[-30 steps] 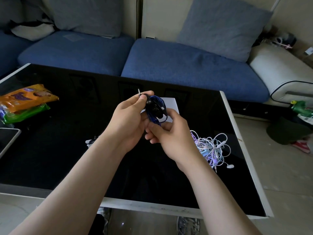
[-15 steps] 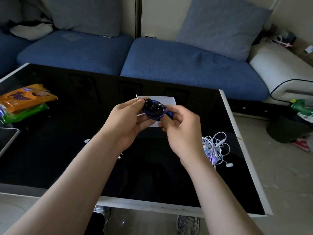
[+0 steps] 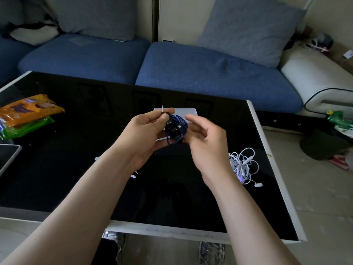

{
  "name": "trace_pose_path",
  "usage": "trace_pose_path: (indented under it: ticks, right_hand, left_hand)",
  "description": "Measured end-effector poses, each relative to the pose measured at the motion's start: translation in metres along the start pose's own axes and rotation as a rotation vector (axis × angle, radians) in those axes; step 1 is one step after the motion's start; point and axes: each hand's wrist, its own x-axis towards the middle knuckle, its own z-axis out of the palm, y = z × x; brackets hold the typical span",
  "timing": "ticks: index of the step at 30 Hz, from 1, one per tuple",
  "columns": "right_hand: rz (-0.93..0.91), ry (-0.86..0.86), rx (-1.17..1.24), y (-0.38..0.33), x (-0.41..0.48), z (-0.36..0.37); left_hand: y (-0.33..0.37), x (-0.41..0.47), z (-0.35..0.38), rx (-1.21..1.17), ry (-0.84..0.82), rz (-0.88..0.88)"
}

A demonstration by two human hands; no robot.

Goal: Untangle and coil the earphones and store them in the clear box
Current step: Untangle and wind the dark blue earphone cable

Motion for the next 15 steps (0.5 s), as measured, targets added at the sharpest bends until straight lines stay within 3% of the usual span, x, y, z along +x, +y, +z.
trace_pose_path:
  ticks: [5,15]
  right_hand:
    - [0.092,-0.167,0.123,-0.008,-0.003,0.004]
    - [-0.074,-0.295,-0.131,-0.003,0.001,-0.007]
  left_hand:
    - [-0.003,-0.002,0.005,-0.028,0.103,0.064]
    - [0.007,-0.002,0.000,-0.168,0.051,-0.095]
